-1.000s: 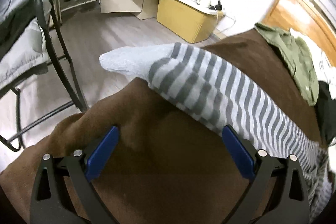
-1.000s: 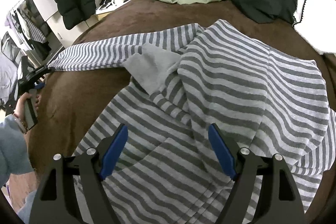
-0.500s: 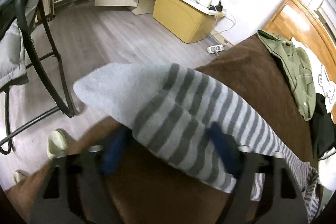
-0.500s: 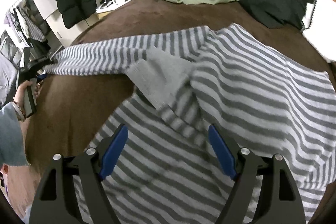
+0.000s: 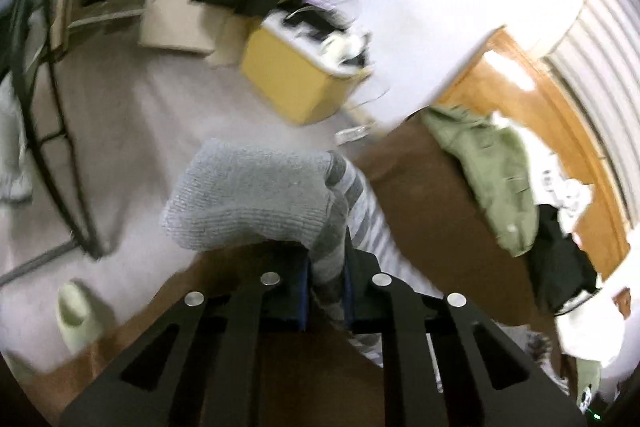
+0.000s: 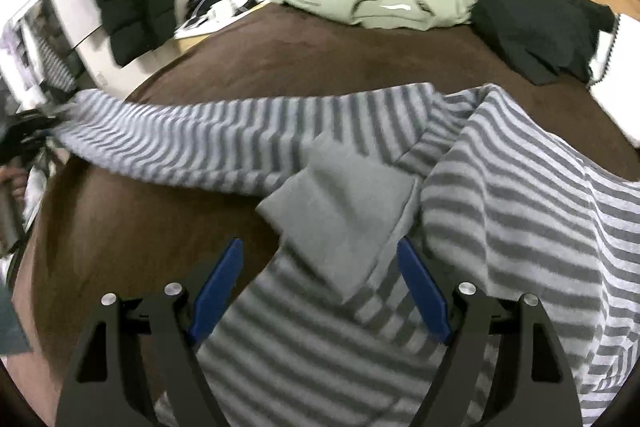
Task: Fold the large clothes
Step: 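Grasp the grey cuff of the other striped sleeve with the left tool, then lift the cuff with the left tool and carry it across the hoodie body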
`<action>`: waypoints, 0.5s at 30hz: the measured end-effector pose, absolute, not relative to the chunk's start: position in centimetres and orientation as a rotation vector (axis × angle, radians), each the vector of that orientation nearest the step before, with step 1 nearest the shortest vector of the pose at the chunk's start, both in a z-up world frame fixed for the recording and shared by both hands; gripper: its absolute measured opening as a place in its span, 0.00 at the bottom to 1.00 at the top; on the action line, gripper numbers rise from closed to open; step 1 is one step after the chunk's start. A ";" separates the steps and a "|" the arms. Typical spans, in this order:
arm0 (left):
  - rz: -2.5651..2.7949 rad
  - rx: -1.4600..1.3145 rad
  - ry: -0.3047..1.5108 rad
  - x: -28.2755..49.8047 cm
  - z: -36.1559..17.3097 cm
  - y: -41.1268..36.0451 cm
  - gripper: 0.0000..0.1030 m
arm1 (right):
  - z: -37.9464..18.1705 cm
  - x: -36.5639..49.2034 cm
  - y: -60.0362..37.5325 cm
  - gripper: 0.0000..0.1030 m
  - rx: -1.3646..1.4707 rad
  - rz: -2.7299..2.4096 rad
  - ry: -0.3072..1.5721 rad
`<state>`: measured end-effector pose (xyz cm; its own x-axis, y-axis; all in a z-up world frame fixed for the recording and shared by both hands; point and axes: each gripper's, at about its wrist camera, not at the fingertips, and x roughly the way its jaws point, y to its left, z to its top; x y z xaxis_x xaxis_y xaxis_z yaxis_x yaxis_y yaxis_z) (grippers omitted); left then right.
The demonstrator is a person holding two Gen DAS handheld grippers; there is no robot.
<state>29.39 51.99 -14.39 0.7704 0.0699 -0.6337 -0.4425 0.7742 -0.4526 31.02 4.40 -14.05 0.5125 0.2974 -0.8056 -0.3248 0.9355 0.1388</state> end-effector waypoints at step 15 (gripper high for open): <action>0.171 -0.417 0.618 39.0 -5.1 49.2 0.15 | -15.8 32.6 5.4 0.47 -0.001 0.417 0.987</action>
<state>38.96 49.16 -5.12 0.8042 0.0324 -0.5935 -0.2780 0.9031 -0.3274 32.63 5.36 -15.82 0.4793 0.3408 -0.8088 -0.3419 0.9212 0.1856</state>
